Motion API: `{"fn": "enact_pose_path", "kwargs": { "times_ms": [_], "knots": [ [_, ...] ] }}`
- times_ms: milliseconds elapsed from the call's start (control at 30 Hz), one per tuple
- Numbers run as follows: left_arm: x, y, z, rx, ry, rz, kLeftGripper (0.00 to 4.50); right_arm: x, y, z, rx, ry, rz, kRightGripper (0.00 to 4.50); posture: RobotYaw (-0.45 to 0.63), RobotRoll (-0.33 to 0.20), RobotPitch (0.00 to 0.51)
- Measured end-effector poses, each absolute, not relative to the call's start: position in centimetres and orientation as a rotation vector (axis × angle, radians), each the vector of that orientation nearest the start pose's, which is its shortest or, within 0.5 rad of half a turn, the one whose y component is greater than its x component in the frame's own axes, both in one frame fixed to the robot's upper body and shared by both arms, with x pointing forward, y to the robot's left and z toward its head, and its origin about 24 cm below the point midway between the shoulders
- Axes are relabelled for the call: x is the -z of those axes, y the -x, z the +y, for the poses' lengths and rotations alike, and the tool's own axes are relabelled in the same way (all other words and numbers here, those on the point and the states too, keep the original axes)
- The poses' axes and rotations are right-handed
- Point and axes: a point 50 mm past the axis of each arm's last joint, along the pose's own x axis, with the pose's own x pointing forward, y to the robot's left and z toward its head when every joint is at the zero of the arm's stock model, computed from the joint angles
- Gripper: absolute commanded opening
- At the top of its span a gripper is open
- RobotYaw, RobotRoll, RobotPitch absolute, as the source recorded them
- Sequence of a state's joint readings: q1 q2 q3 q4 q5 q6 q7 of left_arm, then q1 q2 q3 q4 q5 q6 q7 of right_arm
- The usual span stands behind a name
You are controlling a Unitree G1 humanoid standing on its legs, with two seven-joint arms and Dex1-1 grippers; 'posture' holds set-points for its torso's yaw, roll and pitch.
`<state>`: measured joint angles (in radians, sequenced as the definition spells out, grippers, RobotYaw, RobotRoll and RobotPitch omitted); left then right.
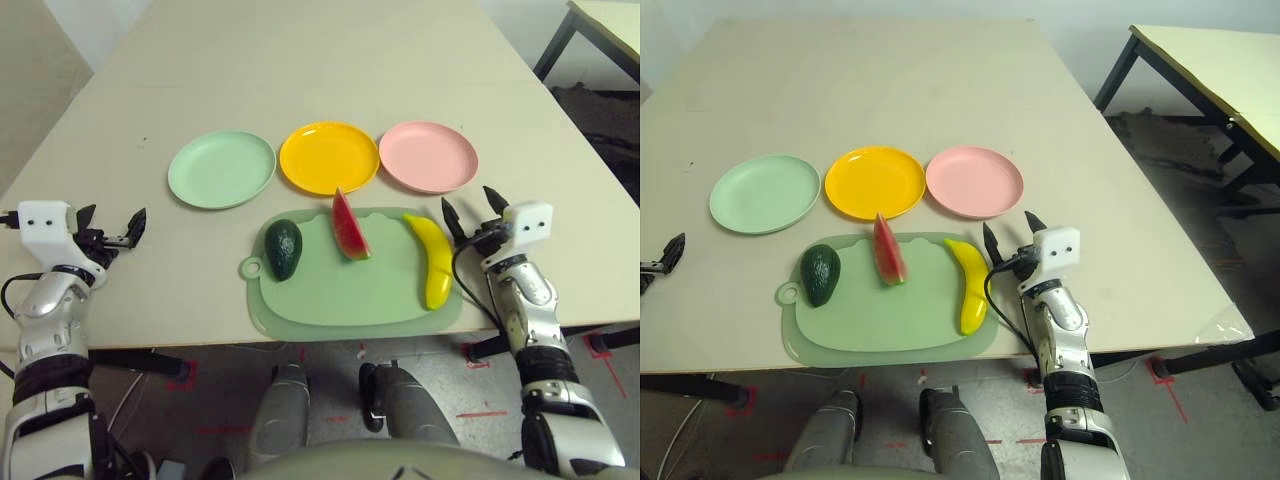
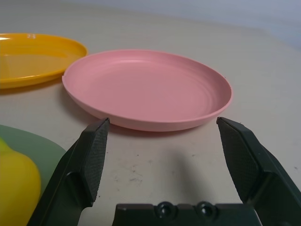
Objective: Place the fruits into color-matched plates.
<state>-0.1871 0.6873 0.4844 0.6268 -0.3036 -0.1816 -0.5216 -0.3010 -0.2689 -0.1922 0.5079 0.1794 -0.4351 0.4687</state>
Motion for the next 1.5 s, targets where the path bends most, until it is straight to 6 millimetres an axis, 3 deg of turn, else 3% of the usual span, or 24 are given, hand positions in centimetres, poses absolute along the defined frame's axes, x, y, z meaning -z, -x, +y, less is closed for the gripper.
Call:
{"fn": "enact_pose_path", "kwargs": {
  "times_ms": [367, 600, 667, 800, 900, 1000, 1167, 1367, 1500],
  "knots": [
    [-9.7, -23.5, 39.6, -0.163, -0.203, 0.002, 4.5, -7.2, -29.6, -23.4, -0.286, 0.179, -0.248, 4.46, 0.06, 0.0, 0.159],
    [-9.7, -24.5, 38.2, -0.101, -0.166, -0.034, 4.5, -8.0, -29.2, -26.8, -0.228, 0.176, -0.231, 4.46, 0.07, 0.0, 0.113],
    [-10.3, -24.6, 38.0, -0.004, -0.185, -0.036, 4.5, -8.1, -29.1, -27.5, -0.212, 0.172, -0.211, 4.46, 0.08, 0.0, 0.118],
    [-13.7, -24.6, 37.4, 0.273, -0.234, -0.084, 4.5, -9.2, -28.8, -28.6, -0.291, 0.3, -0.164, 4.46, 0.05, 0.0, 0.121],
    [-16.5, -24.4, 35.4, 0.582, -0.241, -0.101, 4.5, -11.9, -30.1, -29.1, -0.373, 0.461, -0.169, 4.46, 0.04, 0.0, 0.121],
    [-18.5, -24.2, 32.5, 0.923, -0.276, -0.065, 4.5, -15.8, -31.6, -28.2, -0.501, 0.731, -0.234, 4.46, 0.03, 0.0, 0.121],
    [-20.8, -23.7, 29.6, 1.285, -0.384, 0.033, 4.5, -17.3, -32.0, -24.7, -0.951, 1.15, -0.182, 4.46, 0.01, 0.0, 0.119],
    [-22.4, -24.2, 27.1, 1.443, -0.482, 0.05, 4.5, -20.1, -32.0, -22.3, -1.315, 1.487, -0.109, 4.46, 0.0, 0.0, 0.129],
    [-22.1, -24.3, 26.8, 1.461, -0.479, 0.078, 4.5, -19.7, -31.6, -21.6, -1.483, 1.593, -0.037, 4.46, 0.0, 0.0, 0.132]
  ]
}}
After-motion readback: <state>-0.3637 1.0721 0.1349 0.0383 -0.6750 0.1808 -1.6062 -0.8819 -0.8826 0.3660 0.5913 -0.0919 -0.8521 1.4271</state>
